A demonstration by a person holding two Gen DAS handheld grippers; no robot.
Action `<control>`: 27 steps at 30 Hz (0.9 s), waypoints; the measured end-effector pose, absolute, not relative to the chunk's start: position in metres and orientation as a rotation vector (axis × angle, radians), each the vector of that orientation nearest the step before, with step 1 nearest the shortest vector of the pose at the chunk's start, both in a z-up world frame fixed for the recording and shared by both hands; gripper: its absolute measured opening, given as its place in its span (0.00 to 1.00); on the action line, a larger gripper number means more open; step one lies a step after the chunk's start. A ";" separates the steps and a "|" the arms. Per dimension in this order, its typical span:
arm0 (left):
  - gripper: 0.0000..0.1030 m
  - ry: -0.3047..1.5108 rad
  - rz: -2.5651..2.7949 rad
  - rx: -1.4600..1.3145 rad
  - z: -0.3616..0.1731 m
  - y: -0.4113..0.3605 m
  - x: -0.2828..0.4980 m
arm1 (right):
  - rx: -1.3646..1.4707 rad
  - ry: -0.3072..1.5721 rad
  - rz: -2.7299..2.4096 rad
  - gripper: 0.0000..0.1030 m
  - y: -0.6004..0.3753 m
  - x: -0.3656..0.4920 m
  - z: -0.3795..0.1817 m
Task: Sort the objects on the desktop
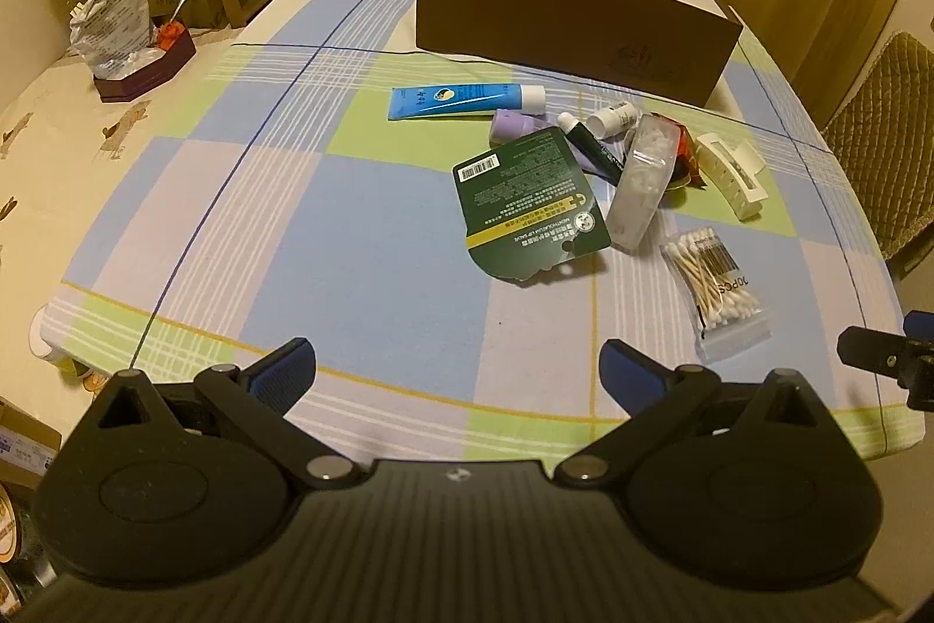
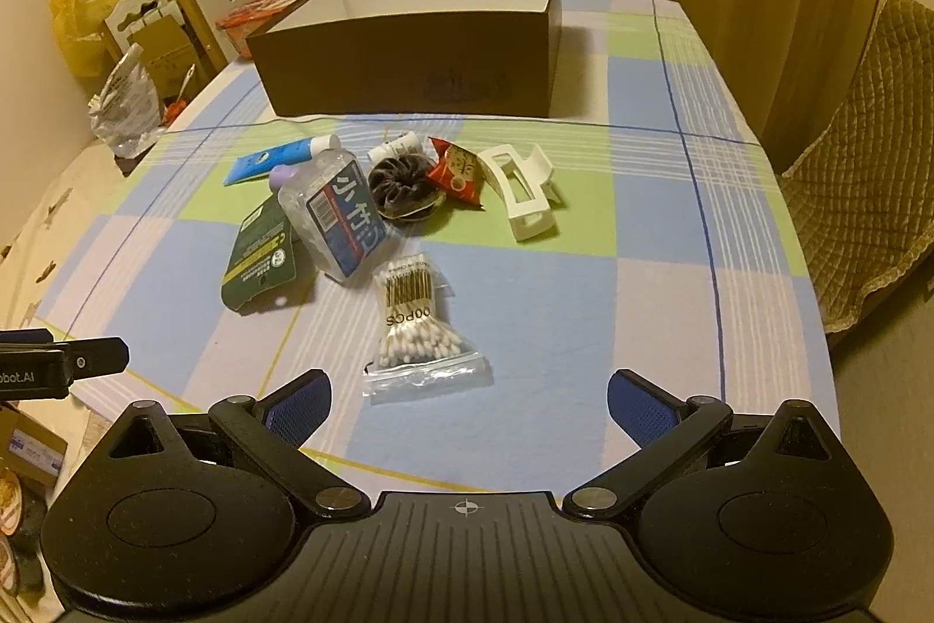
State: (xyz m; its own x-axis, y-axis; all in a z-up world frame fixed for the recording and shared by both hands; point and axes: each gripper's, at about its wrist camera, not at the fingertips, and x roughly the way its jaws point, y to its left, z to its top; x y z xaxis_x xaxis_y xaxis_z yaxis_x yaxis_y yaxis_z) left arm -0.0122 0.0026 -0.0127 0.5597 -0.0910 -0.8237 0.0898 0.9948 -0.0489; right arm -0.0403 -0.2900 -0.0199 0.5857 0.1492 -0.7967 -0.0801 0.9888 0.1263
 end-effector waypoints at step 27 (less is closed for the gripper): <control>0.99 0.976 -0.120 -0.008 -0.014 0.005 -0.013 | 0.068 0.945 0.144 1.00 -0.285 -0.042 -0.024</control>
